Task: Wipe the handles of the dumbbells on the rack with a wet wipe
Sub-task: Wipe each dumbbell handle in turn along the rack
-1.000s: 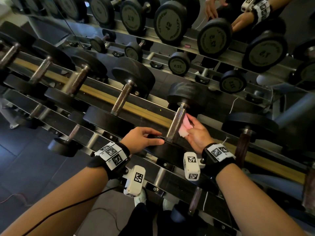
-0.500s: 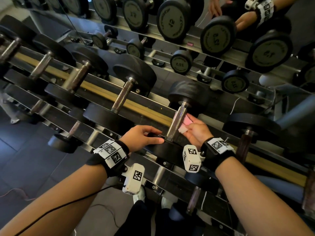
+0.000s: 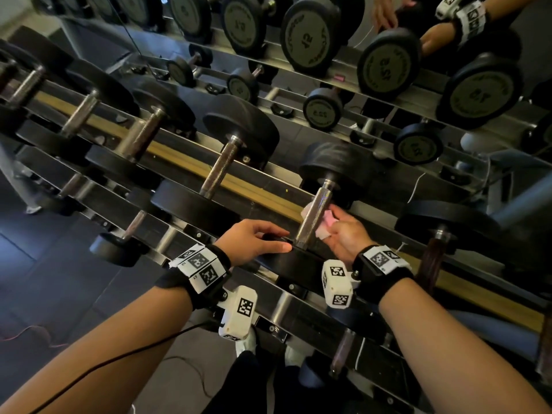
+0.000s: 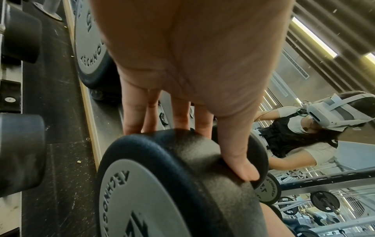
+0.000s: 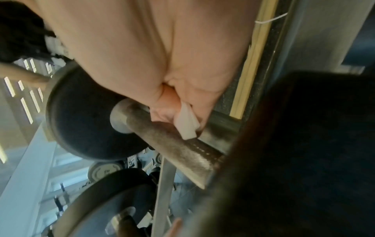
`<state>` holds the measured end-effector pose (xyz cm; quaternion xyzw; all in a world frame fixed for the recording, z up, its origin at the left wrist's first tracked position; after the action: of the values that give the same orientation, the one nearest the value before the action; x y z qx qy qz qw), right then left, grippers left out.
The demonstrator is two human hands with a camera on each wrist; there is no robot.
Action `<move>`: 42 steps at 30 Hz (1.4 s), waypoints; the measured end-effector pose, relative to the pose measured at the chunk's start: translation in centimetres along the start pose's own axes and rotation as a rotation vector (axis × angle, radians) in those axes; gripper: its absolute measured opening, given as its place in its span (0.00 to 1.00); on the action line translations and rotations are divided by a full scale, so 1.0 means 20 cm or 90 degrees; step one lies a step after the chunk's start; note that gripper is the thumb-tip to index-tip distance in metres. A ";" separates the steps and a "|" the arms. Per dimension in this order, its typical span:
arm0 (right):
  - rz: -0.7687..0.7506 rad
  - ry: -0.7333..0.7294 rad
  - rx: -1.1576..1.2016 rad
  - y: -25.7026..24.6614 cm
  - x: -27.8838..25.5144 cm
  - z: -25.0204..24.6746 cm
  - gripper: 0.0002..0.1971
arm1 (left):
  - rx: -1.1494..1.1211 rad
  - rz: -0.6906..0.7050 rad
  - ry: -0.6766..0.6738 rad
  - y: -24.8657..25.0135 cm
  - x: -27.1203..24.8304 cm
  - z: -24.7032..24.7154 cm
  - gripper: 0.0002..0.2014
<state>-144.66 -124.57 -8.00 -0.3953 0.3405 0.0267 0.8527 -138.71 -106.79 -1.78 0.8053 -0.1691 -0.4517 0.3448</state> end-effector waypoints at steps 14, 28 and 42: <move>0.072 0.023 -0.038 0.10 -0.05 -0.06 0.28 | -0.009 0.008 -0.010 -0.01 0.01 0.01 0.23; 0.110 0.024 -0.111 0.08 -0.09 -0.13 0.30 | -0.024 0.029 -0.010 0.00 0.00 0.02 0.23; 0.078 0.064 -0.123 0.05 -0.12 -0.13 0.28 | -0.016 0.025 -0.015 -0.01 0.01 0.02 0.18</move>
<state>-148.31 -125.17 -8.31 -0.4553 0.4023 0.0914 0.7890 -138.86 -106.93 -2.13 0.7918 -0.1835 -0.4566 0.3618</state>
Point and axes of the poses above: each hand's wrist, its own x-axis towards the middle knuckle, its own z-axis out of the palm, y = z × x, the point moved 10 cm from there along x, towards the middle knuckle, and after that the axes turned 3 degrees about -y, right-handed, at the moved point
